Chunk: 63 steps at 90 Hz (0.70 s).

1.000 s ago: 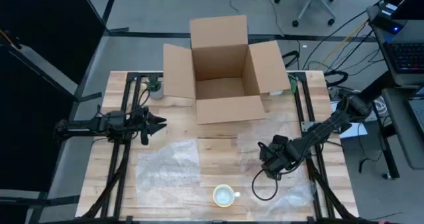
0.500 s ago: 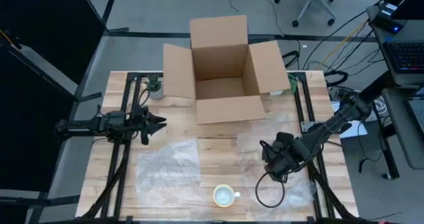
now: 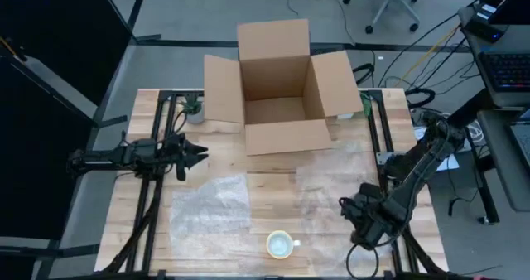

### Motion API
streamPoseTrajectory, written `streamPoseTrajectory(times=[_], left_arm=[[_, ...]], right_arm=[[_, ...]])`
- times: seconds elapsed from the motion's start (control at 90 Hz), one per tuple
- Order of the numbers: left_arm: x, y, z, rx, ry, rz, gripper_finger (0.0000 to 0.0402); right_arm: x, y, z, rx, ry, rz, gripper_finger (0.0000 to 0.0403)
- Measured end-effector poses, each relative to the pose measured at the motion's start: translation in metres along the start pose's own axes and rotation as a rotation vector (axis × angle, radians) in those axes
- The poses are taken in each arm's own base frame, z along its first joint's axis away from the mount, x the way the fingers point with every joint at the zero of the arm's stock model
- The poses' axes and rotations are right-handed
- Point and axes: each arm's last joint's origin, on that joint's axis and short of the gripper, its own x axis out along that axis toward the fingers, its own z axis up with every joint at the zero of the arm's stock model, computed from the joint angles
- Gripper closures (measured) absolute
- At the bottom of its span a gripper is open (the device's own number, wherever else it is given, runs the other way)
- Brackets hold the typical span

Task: Wrap mug
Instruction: Wrap the red mug with bubble wrap

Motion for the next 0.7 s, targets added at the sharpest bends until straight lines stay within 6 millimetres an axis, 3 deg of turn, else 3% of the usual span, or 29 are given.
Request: streamPoseTrajectory(times=[0.322, 0.7], left_arm=[[0.0, 0.0, 0.0, 0.0, -0.001, 0.0, 0.0275], [0.0, 0.0, 0.0, -0.001, -0.004, 0.007, 0.0275]], right_arm=[[0.046, -0.003, 0.006, 0.04, -0.039, 0.106, 0.0396], [0.048, -0.005, 0.018, 0.036, -0.066, 0.126, 0.0394]])
